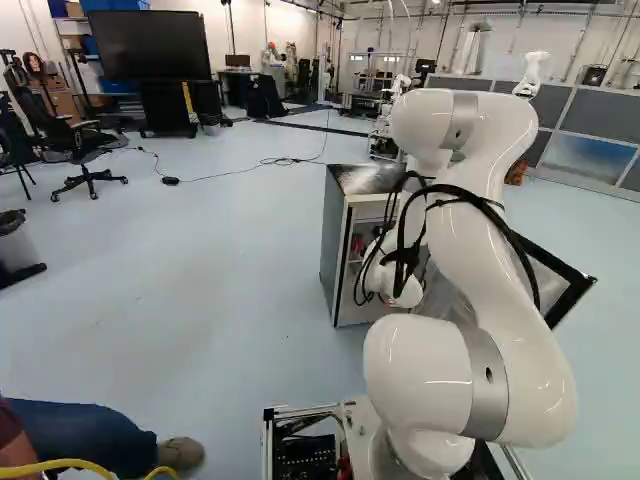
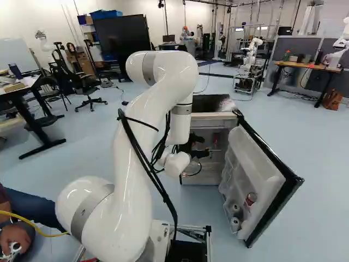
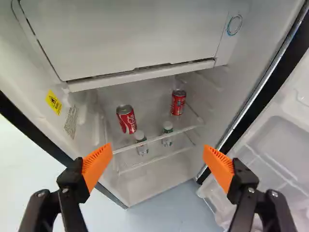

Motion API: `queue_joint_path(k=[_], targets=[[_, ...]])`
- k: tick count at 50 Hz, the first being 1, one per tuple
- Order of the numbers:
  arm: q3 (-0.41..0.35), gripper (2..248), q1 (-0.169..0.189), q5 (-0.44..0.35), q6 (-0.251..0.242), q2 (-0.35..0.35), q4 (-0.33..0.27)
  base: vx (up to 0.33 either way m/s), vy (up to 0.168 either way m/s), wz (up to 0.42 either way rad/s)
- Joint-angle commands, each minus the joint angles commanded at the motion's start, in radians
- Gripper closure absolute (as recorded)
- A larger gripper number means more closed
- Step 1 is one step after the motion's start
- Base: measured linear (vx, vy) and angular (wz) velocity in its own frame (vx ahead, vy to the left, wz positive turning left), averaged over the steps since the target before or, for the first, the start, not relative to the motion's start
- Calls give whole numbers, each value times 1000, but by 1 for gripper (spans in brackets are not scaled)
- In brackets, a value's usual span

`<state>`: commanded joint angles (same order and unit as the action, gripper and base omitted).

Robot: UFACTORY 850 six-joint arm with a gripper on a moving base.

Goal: Grab a drink from the fridge

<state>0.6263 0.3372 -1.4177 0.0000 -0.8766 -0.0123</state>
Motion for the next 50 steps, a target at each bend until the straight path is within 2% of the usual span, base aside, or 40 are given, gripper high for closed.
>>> queue_joint_path(k=[29, 50], targets=[[12, 3, 0, 0, 0, -6, 0, 0, 0, 0], [29, 3, 14, 0, 0, -15, 0, 0, 0, 0]])
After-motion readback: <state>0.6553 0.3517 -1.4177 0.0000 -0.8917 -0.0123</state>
